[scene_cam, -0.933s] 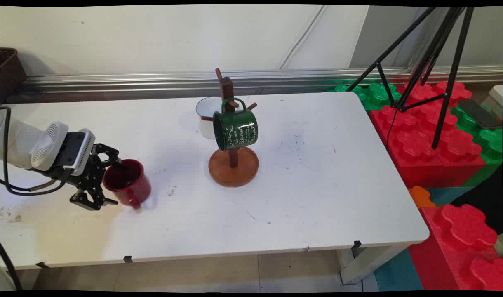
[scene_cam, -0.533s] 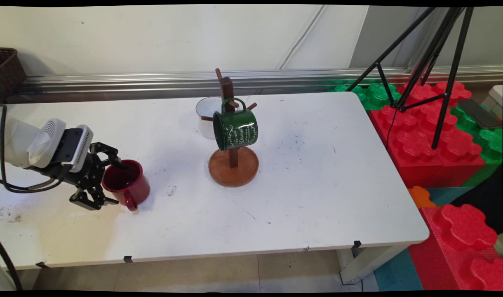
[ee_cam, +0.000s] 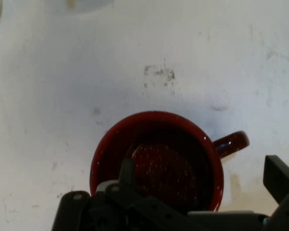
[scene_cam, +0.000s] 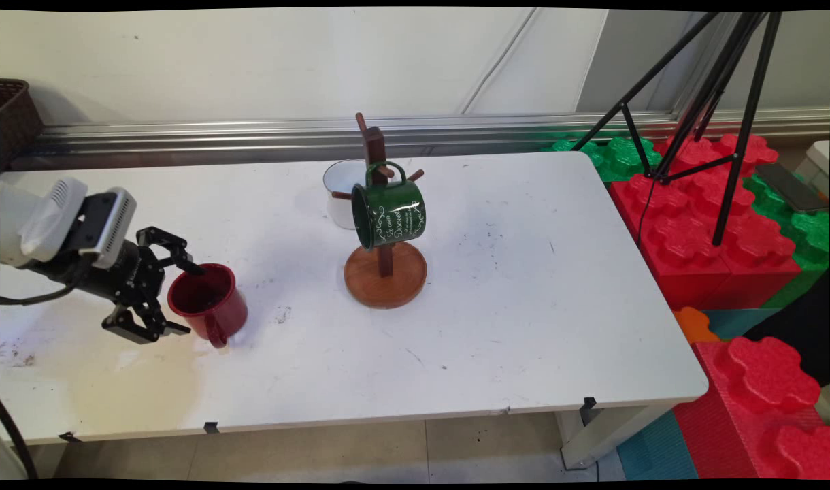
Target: Pick up the green mug from the rack
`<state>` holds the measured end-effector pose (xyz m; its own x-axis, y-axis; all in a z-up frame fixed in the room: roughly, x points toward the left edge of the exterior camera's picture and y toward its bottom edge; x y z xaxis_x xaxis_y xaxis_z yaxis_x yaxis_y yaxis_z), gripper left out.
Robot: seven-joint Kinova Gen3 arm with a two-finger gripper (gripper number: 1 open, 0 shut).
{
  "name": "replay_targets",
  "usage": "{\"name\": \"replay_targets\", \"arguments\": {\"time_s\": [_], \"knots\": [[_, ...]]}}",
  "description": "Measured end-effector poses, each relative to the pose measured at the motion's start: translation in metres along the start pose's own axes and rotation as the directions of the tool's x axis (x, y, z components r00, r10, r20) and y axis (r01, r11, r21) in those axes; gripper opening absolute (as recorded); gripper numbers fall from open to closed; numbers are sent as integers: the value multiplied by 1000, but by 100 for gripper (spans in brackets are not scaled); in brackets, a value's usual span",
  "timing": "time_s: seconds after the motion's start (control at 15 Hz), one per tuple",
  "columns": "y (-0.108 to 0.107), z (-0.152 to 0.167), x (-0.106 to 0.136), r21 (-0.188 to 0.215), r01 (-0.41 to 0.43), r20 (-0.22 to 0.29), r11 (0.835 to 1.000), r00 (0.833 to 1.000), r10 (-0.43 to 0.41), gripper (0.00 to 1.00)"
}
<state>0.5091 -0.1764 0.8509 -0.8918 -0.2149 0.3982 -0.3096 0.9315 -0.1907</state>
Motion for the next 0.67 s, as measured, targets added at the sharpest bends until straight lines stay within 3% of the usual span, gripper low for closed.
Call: {"name": "replay_targets", "arguments": {"time_s": [0.33,0.67], "knots": [[-4,-19,10,-12,45,-64,999,997,-46,100],[-5,-35,20,-15,111,-150,994,982,-112,100]]}}
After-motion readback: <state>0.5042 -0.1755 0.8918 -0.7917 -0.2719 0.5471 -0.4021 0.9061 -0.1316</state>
